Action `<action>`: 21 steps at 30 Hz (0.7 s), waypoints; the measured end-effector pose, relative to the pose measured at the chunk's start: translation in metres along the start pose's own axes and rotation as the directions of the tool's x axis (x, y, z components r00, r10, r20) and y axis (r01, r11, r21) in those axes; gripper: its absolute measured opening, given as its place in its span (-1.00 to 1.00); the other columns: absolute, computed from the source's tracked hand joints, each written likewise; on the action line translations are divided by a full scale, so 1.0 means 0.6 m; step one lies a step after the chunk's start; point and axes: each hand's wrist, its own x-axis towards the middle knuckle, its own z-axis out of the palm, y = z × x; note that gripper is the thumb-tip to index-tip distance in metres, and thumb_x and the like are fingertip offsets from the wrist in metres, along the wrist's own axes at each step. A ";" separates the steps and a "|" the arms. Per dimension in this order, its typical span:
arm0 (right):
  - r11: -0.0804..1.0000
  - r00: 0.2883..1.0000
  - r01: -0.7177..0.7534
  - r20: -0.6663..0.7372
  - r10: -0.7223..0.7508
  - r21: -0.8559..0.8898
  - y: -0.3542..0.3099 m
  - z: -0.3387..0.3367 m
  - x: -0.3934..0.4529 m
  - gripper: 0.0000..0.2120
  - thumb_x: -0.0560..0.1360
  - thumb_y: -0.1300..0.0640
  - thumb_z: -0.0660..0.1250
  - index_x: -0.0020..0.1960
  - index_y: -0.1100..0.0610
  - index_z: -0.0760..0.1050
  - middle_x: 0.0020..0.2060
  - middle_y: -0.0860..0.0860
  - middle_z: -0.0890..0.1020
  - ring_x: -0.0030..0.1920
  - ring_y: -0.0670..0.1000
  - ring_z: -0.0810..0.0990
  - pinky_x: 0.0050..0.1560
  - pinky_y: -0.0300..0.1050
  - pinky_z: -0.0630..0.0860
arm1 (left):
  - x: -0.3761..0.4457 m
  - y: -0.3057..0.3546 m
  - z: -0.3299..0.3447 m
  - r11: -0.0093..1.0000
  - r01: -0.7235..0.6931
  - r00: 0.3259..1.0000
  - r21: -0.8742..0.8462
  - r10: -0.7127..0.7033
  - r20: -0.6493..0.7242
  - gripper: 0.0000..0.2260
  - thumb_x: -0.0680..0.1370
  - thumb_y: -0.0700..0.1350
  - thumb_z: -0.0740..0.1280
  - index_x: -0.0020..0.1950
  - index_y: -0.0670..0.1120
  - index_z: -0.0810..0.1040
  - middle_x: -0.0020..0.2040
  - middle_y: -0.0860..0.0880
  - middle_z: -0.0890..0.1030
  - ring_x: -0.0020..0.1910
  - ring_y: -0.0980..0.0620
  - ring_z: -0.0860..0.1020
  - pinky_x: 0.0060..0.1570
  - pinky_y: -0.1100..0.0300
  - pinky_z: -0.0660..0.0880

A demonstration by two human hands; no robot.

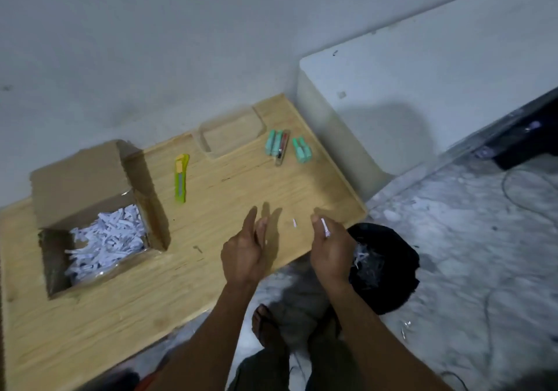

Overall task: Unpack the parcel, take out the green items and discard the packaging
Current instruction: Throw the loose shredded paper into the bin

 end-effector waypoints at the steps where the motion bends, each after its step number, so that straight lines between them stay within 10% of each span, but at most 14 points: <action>1: 1.000 0.999 -0.016 -0.038 0.015 -0.026 0.009 -0.026 0.003 -0.75 0.58 0.03 0.31 -0.05 0.17 0.67 -0.16 0.13 0.71 -0.10 0.15 0.65 -0.07 -0.05 0.50 | -0.009 0.031 0.010 1.000 -0.023 1.000 -0.015 0.024 0.019 -0.41 0.59 0.27 0.01 0.41 -0.02 0.53 -0.37 -0.21 0.63 -0.41 -0.28 0.60 -0.38 0.10 0.36; 10: 0.962 0.923 -0.273 -0.291 0.253 -0.029 0.208 -0.223 0.032 -0.69 0.60 0.00 0.24 -0.05 0.16 0.69 -0.20 0.12 0.70 -0.18 0.09 0.64 -0.17 -0.20 0.38 | -0.104 0.253 0.213 0.940 -0.336 0.893 -0.068 0.340 0.294 -0.46 0.70 0.21 0.01 0.15 -0.08 0.69 -0.25 -0.10 0.71 -0.43 -0.13 0.59 -0.51 0.14 0.40; 14: 0.942 0.906 -0.334 -0.287 0.310 -0.035 0.334 -0.239 0.054 -0.72 0.61 0.07 0.25 -0.11 0.18 0.67 -0.30 0.12 0.65 -0.28 0.09 0.58 -0.30 -0.24 0.22 | -0.138 0.259 0.349 0.954 -0.296 0.898 -0.041 0.293 0.327 -0.42 0.67 0.27 -0.06 0.16 -0.03 0.65 -0.38 -0.15 0.61 -0.50 -0.21 0.53 -0.54 0.14 0.32; 21: 0.913 0.909 -0.400 -0.161 0.384 -0.076 0.537 -0.186 0.115 -0.65 0.62 -0.04 0.20 -0.30 0.08 0.41 -0.46 -0.09 0.39 -0.43 -0.14 0.37 -0.39 -0.25 0.20 | -0.140 0.237 0.549 0.996 -0.082 0.882 0.046 0.051 0.468 -0.62 0.69 0.19 0.06 0.32 0.06 0.53 0.12 -0.12 0.67 0.09 -0.25 0.60 -0.02 -0.10 0.53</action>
